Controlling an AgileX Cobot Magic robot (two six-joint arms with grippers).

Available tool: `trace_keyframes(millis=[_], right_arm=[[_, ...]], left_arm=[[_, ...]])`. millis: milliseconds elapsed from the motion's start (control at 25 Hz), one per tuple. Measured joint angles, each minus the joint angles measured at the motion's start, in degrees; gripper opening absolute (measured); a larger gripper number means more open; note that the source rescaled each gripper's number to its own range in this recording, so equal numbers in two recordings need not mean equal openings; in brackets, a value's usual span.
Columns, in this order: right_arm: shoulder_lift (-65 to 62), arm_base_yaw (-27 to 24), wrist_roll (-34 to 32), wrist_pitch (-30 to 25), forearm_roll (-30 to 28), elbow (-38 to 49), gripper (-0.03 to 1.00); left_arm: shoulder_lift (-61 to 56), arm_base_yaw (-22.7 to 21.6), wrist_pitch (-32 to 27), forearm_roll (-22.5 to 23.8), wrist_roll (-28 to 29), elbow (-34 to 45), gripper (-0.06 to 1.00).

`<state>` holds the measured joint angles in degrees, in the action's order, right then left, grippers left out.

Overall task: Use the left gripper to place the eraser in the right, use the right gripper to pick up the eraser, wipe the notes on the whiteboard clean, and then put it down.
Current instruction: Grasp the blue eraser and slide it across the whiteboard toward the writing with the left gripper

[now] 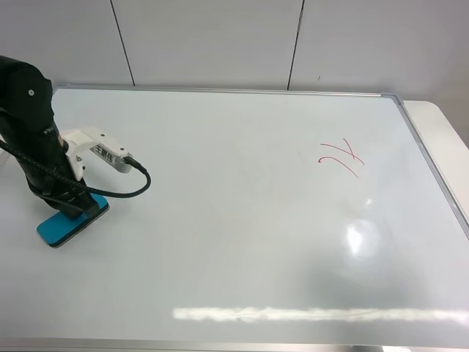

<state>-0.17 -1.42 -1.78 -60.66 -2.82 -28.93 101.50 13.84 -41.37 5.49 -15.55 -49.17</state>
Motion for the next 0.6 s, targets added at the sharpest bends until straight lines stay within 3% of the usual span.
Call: trace_keyframes(millis=[200,360,440,600], right_arm=[[0.0,0.0,0.0,0.0,0.0,0.0,1.0],[0.0,0.0,0.0,0.0,0.0,0.0,1.0],[0.0,0.0,0.0,0.0,0.0,0.0,1.0],[0.0,0.0,0.0,0.0,0.0,0.0,1.0]], left_arm=[[0.44,0.0,3.38,0.57,0.96,1.87,0.01],[0.75,0.0,4.31,-1.94,4.5,2.35,0.01],[0.75,0.0,5.01,-5.87,6.97,2.35,0.01],[1.02,1.43,7.98,-20.31,13.99,2.35,0.01]])
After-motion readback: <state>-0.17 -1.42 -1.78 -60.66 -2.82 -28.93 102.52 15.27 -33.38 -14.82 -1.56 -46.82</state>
